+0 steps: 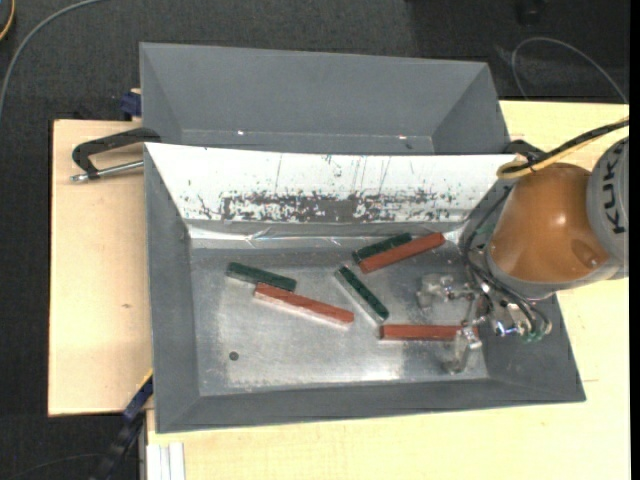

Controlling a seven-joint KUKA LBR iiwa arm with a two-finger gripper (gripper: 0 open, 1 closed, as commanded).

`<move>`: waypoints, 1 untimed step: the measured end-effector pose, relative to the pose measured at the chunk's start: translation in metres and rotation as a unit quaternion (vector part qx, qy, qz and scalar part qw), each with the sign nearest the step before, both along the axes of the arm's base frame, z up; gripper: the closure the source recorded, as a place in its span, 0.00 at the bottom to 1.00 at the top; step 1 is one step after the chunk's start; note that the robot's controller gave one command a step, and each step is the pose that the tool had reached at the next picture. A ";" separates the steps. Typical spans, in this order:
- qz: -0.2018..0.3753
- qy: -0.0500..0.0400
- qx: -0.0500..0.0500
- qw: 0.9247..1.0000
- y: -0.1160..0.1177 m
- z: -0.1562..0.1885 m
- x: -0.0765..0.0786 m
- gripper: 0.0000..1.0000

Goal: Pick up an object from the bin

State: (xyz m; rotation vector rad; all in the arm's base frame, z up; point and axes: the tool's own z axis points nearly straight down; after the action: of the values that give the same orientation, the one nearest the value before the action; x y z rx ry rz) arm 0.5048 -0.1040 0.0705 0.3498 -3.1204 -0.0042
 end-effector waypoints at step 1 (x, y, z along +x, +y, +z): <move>-0.001 -0.001 -0.001 1.000 -0.002 0.000 0.001 1.00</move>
Offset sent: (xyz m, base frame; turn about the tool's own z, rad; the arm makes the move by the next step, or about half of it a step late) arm 0.0000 0.0000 0.0000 0.0000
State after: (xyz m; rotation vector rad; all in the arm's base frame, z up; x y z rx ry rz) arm 0.5055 -0.1056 0.0705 0.3473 -3.1223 -0.0011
